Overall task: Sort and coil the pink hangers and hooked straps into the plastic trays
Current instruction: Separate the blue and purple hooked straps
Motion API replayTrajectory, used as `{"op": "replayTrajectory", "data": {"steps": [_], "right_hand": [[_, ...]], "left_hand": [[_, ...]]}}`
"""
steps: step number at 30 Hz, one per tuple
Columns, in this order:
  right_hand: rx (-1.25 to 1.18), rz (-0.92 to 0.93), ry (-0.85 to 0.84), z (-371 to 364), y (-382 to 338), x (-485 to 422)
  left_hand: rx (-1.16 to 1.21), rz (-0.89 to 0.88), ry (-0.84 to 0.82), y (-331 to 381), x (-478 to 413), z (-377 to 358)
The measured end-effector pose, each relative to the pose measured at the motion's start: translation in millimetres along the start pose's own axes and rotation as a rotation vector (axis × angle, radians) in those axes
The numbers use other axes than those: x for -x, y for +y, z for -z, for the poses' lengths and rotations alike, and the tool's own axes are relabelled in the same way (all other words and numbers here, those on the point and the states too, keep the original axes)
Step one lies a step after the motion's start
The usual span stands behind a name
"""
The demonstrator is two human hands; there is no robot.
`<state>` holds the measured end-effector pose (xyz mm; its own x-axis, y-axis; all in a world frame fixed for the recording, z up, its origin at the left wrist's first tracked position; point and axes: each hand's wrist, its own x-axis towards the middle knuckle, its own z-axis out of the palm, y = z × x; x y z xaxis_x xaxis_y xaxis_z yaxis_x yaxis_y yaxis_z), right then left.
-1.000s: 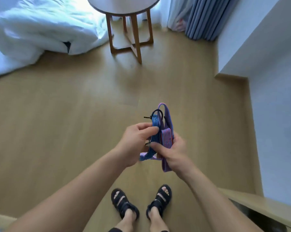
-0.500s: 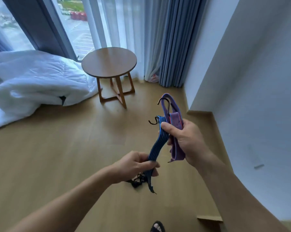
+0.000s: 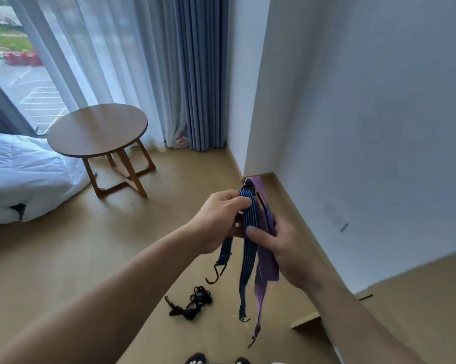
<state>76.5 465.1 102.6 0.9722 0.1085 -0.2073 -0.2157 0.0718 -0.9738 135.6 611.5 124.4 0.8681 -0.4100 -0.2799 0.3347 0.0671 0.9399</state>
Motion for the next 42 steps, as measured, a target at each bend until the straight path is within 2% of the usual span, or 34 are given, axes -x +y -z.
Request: {"op": "replayTrajectory", "data": {"steps": [4, 7, 9, 11, 13, 14, 16, 18, 23, 26, 30, 34, 38, 40, 42], "right_hand": [[0.060, 0.017, 0.149, -4.3, 3.7, 12.9], [0.004, 0.042, 0.287, -6.0, 0.7, 15.8], [-0.055, 0.074, 0.384, -6.2, -3.7, 14.3], [-0.105, 0.105, 0.446, -5.6, -11.1, 12.5], [-0.114, 0.133, 0.503, -4.5, -19.9, 10.9], [-0.106, 0.149, 0.537, -3.6, -23.0, 10.3], [-0.060, 0.185, 0.604, -1.3, -26.3, 10.2], [-0.012, 0.218, 0.650, 0.4, -26.1, 13.6], [0.052, 0.183, 0.625, -9.9, 1.6, 30.4], [0.021, 0.165, 0.622, -21.4, 18.2, 39.6], [-0.037, 0.200, 0.810, -23.4, 19.6, 57.5], [0.111, 0.218, 0.909, -18.5, 5.3, 81.5], [0.110, 0.242, 0.920, -10.6, -8.2, 105.2], [0.097, 0.237, 0.939, -4.9, -13.9, 118.1], [0.067, 0.246, 0.949, 0.3, -19.1, 133.5]], "left_hand": [[-0.055, 0.005, -0.081, 6.5, -7.5, -3.0], [-0.252, -0.106, -0.113, 11.2, -16.4, 3.0], [-0.265, -0.081, -0.163, 4.8, -21.1, 11.2], [-0.273, 0.047, -0.383, -9.9, -21.9, 18.8], [-0.467, 0.100, -0.651, -26.9, -19.9, 23.6], [-0.552, 0.071, -0.716, -33.3, -19.4, 24.9], [-0.595, -0.036, -0.666, -36.1, -21.6, 25.0], [-0.527, -0.093, -0.567, -25.6, -24.7, 23.8], [-0.418, -0.184, -0.488, 9.6, -32.7, 7.1], [-0.358, -0.175, -0.493, 19.1, -33.5, -10.9], [-0.399, -0.149, -0.548, 15.8, -34.4, -32.7], [-0.495, -0.183, -0.514, -2.2, -35.7, -44.3], [-0.536, -0.229, -0.488, -26.8, -28.4, -61.0], [-0.507, -0.256, -0.590, -32.9, -22.1, -69.0], [-0.454, -0.227, -0.831, -37.5, -12.0, -77.9]]}}
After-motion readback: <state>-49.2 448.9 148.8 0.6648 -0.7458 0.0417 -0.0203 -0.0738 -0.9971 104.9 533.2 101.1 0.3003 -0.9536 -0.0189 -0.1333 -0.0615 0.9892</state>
